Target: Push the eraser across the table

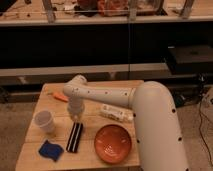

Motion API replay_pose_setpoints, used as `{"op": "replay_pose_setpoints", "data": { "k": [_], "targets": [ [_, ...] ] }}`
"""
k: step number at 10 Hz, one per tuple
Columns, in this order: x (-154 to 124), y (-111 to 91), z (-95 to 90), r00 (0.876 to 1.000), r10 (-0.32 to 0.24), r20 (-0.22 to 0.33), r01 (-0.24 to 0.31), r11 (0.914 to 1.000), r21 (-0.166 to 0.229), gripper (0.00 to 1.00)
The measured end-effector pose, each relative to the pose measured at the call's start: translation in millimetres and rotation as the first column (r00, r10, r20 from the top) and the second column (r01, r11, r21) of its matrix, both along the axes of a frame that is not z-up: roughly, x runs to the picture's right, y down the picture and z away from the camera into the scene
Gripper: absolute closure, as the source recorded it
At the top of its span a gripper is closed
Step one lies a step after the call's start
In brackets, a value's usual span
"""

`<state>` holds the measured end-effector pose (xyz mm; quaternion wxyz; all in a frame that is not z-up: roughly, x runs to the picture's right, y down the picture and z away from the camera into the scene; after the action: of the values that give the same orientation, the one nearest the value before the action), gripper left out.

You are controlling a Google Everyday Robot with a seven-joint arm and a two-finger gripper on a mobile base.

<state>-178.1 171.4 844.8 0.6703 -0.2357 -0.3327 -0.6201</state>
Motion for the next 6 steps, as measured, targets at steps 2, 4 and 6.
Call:
{"op": "replay_pose_setpoints", "data": {
  "k": [2, 4, 6],
  "targets": [
    [-0.2, 1.0, -0.9, 1.0, -0.001, 0.001, 0.001, 1.0, -0.005, 0.92],
    [0.3, 2.7, -1.7, 1.0, -0.004, 0.001, 0.004, 0.9999, -0.011, 0.92],
    [0.7, 3.7, -2.3, 1.0, -0.006, 0.001, 0.006, 0.9999, -0.015, 0.92]
  ]
}}
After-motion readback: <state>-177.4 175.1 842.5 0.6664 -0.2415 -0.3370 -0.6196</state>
